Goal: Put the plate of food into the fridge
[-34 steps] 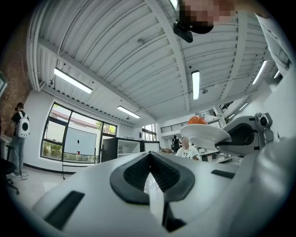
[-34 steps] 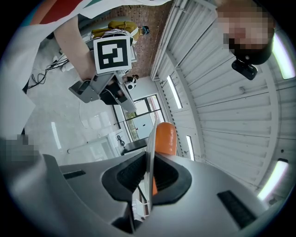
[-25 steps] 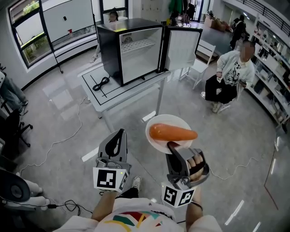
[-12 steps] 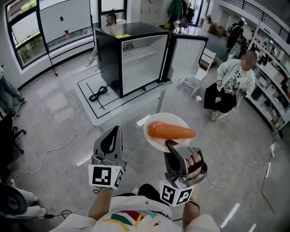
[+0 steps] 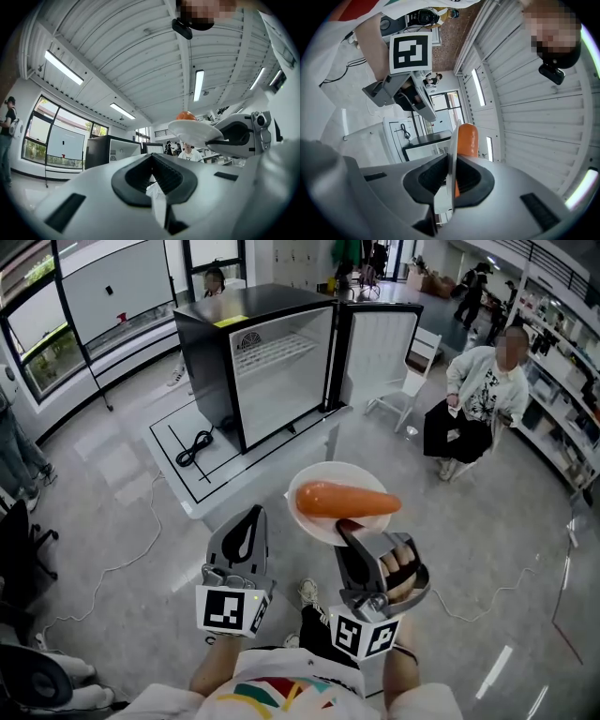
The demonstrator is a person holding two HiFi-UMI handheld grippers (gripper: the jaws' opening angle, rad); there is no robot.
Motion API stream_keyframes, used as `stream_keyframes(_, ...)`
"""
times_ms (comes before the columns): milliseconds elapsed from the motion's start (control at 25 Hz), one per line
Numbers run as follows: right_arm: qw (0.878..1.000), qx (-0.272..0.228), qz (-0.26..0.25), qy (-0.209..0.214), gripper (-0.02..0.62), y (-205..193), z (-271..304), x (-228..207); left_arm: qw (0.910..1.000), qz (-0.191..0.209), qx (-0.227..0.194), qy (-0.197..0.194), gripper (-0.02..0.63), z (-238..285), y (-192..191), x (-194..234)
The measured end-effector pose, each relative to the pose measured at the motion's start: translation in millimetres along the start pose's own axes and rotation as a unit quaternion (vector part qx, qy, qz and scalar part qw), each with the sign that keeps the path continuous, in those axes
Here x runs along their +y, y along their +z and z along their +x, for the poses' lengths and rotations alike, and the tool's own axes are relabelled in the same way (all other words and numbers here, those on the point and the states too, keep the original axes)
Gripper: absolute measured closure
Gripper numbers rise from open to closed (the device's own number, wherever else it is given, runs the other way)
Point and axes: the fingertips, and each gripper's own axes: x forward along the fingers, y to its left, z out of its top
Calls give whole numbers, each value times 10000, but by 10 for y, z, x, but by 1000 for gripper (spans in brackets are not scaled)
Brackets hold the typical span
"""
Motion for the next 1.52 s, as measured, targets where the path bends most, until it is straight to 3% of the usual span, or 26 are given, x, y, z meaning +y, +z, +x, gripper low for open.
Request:
stream_keyframes(760, 9990, 7, -200, 411, 561, -1119, 1550, 70, 9997, -36, 50, 249, 600, 1719, -341, 554)
stream_keyframes(1240, 9971, -416, -318, 544, 558, -1609, 2531, -60, 9983, -23, 93, 572, 600, 2736, -496, 896)
stream_keyframes(1520, 9952, -687, -261, 652, 558, -1787, 2926, 13, 9958, 78, 337, 844, 600, 2967, -612, 1074)
